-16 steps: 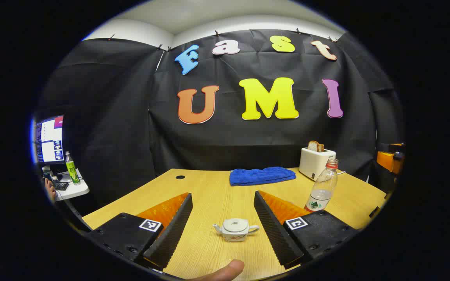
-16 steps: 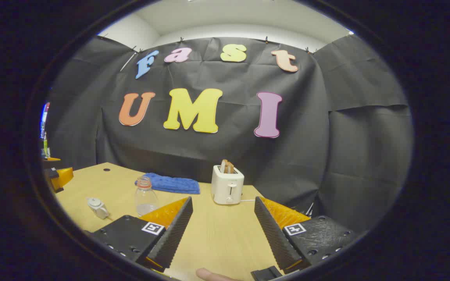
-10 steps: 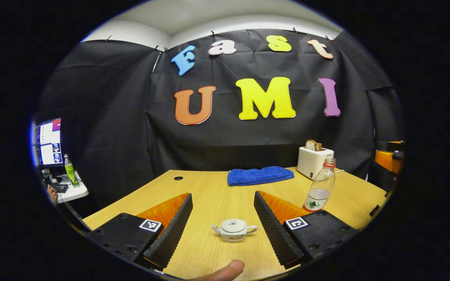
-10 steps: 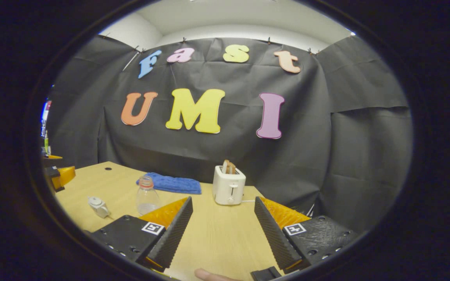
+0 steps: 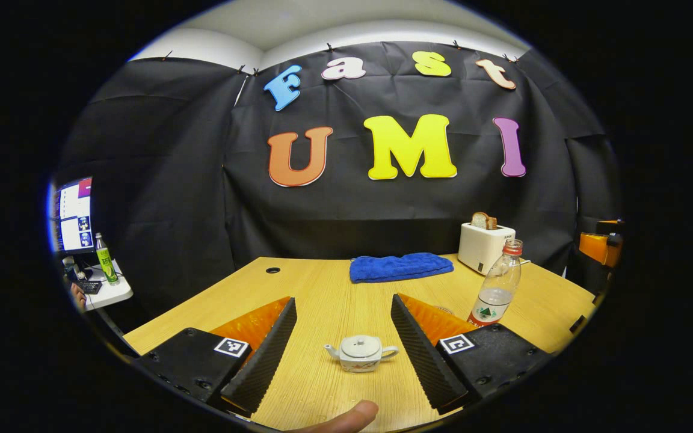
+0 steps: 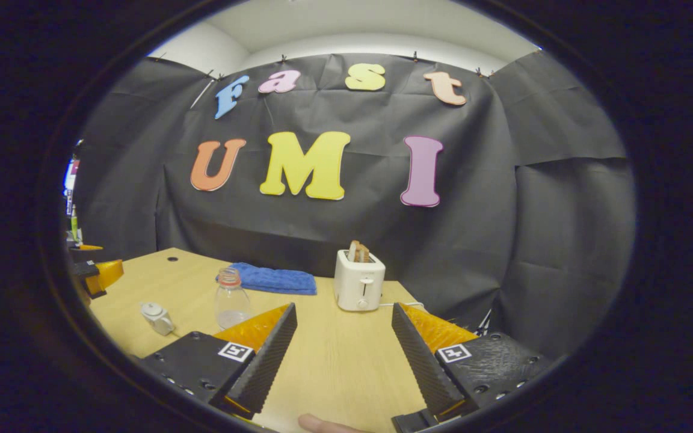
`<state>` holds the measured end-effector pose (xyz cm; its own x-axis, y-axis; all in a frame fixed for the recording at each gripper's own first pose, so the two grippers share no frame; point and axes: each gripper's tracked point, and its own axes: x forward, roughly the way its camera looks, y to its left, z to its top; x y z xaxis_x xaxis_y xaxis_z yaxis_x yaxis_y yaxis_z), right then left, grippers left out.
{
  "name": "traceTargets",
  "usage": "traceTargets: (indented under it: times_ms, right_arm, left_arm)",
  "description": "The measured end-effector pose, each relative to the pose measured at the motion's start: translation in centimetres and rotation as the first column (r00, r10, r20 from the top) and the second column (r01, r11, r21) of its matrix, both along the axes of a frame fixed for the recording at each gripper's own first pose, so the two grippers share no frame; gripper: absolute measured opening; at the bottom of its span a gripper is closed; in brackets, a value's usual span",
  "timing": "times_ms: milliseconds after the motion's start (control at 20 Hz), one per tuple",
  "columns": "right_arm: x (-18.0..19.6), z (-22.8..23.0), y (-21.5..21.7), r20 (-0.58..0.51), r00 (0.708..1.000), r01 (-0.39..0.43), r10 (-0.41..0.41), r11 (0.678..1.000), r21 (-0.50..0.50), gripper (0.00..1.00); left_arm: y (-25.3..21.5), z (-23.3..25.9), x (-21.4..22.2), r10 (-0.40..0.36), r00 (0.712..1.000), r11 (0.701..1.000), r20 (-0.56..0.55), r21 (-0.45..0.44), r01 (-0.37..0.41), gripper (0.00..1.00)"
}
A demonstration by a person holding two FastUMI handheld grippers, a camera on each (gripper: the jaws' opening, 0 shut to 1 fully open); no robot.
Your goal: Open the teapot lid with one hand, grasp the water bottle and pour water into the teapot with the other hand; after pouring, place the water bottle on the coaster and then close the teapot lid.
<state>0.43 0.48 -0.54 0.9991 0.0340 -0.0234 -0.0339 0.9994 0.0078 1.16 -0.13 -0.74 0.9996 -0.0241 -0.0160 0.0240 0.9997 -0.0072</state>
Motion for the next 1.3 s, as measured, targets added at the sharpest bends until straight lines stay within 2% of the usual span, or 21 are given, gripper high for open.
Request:
traceTargets:
  times_ms: [100, 200, 350, 550, 700, 800, 900, 950, 1050, 1150, 1250, 1300]
  right_arm:
    - [0.2, 0.0, -0.4, 0.000, 1.000, 0.013, -0.013, 1.000, -0.002, 0.95]
    - [0.2, -0.1, -0.4, 0.004, 1.000, 0.020, -0.020, 1.000, -0.009, 0.97]
    - [0.3, 0.0, -0.2, 0.012, 1.000, 0.018, -0.018, 1.000, -0.013, 0.95]
    - [0.5, -0.3, 0.1, 0.004, 1.000, 0.015, -0.015, 1.000, -0.027, 0.95]
    - [0.6, -0.3, 0.1, 0.004, 1.000, 0.018, -0.018, 0.999, -0.029, 0.98]
    - [0.7, -0.6, 0.0, -0.001, 1.000, 0.021, -0.021, 0.999, -0.028, 0.95]
    - [0.8, -0.6, 0.0, -0.002, 1.000, 0.021, -0.021, 0.999, -0.029, 0.95]
    - [0.9, -0.7, 0.0, -0.002, 1.000, 0.022, -0.022, 0.999, -0.029, 0.98]
    - [1.0, -0.9, 0.0, -0.008, 1.000, 0.023, -0.023, 0.999, -0.028, 0.97]
    - [1.1, -1.0, 0.0, -0.014, 1.000, 0.022, -0.023, 0.999, -0.026, 0.98]
    - [1.1, -1.1, 0.1, -0.019, 1.000, 0.022, -0.022, 0.999, -0.027, 0.98]
    - [1.1, -1.0, 0.1, -0.018, 1.000, 0.021, -0.021, 0.999, -0.027, 0.98]
  left_arm:
    - [-0.6, -1.2, 1.0, -0.030, 0.999, 0.999, -0.031, -0.012, 0.030, 0.99]
    - [-0.6, -2.2, 2.1, -0.039, 0.999, 0.999, -0.031, -0.018, 0.038, 0.99]
    - [-0.6, -4.3, 4.3, -0.050, 0.998, 0.999, -0.032, 0.005, 0.050, 0.99]
    - [-1.5, -6.2, 6.8, -0.099, 0.995, 0.995, -0.028, -0.033, 0.098, 0.99]
    - [-1.8, -7.9, 7.8, -0.094, 0.993, 0.995, -0.076, -0.027, 0.092, 0.96]
    - [-2.0, -8.4, 8.2, -0.086, 0.992, 0.996, -0.088, -0.010, 0.086, 0.87]
    - [-2.4, -8.5, 8.6, -0.093, 0.993, 0.996, -0.074, -0.004, 0.093, 0.81]
    - [-2.7, -8.6, 8.7, -0.102, 0.992, 0.995, -0.070, -0.002, 0.102, 0.74]
    - [-2.9, -8.9, 8.9, -0.105, 0.991, 0.994, -0.081, 0.000, 0.105, 0.67]
    - [-3.0, -9.0, 9.2, -0.103, 0.991, 0.995, -0.084, -0.003, 0.103, 0.49]
    - [-3.3, -9.4, 9.7, -0.110, 0.990, 0.994, -0.094, -0.007, 0.109, 0.47]
    - [-3.4, -9.8, 9.9, -0.111, 0.988, 0.994, -0.105, -0.009, 0.111, 0.37]
